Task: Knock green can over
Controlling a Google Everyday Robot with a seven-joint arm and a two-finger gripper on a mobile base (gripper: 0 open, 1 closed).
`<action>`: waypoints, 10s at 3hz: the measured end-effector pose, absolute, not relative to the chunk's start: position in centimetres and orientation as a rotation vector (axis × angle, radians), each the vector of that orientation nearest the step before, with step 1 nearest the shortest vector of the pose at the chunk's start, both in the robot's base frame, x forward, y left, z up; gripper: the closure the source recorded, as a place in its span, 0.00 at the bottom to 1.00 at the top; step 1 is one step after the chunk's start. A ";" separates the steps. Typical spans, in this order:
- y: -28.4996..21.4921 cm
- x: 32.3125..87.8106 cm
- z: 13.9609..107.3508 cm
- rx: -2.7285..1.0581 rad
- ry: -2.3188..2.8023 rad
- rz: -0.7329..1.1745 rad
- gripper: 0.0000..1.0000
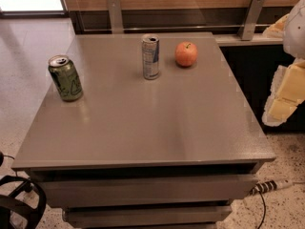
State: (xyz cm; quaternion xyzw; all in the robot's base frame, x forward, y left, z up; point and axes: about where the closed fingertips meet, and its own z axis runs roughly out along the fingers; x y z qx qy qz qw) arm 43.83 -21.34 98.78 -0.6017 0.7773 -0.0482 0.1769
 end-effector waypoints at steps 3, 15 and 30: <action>-13.7 46.9 98.4 -1.589 1.996 0.087 0.00; 16.7 61.3 87.9 -1.205 1.433 0.795 0.00; 14.6 57.5 91.5 -1.473 1.913 0.505 1.00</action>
Offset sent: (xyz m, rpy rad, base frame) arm 0.0233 0.0517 0.0015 0.2401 -0.0894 0.0513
